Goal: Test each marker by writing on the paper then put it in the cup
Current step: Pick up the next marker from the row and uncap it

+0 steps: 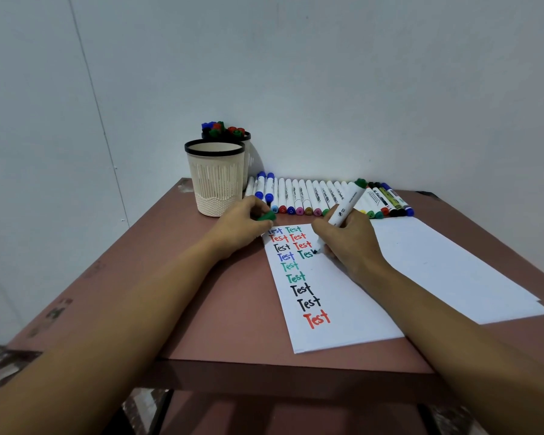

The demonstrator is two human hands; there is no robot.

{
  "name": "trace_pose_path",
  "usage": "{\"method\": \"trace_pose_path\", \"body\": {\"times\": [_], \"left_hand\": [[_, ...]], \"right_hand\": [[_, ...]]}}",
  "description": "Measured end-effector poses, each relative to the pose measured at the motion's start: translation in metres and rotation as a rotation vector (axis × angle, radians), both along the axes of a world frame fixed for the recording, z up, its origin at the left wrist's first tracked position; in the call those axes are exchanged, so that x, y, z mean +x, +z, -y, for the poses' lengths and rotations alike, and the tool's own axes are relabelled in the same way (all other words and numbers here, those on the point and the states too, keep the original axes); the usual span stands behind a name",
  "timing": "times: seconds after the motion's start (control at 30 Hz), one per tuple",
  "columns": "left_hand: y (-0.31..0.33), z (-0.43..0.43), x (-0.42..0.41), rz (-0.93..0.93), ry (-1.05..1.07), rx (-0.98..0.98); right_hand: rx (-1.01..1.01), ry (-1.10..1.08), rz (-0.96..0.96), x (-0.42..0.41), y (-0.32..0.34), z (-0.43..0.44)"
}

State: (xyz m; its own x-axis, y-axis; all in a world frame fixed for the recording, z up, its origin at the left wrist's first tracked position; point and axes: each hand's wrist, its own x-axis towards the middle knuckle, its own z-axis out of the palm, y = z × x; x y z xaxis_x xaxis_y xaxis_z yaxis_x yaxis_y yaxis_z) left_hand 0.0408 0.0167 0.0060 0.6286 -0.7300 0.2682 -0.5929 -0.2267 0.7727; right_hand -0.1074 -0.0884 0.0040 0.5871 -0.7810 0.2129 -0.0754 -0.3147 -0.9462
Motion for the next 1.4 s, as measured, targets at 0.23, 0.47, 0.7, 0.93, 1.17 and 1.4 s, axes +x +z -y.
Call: {"method": "trace_pose_path", "body": {"times": [0.23,0.47,0.7,0.93,1.17,1.4], "left_hand": [[0.0,0.0,-0.001,-0.006,-0.003,0.004],[-0.001,0.001,0.0,0.017,0.005,0.005],[0.001,-0.001,-0.007,0.156,-0.031,-0.067],[0.001,-0.003,-0.019,0.316,-0.137,-0.095],[0.004,-0.003,-0.027,0.373,-0.173,-0.119],[0.006,-0.003,-0.038,0.41,-0.199,-0.189]], "right_hand": [[0.024,0.003,0.021,-0.001,0.001,0.002],[-0.025,0.003,0.011,-0.002,0.0,0.0],[0.232,0.022,0.191,-0.005,0.01,0.004],[0.517,0.187,0.492,-0.006,0.021,0.002],[0.483,0.201,0.445,-0.004,0.019,0.002],[0.398,0.285,0.34,-0.004,0.016,-0.002]]}}
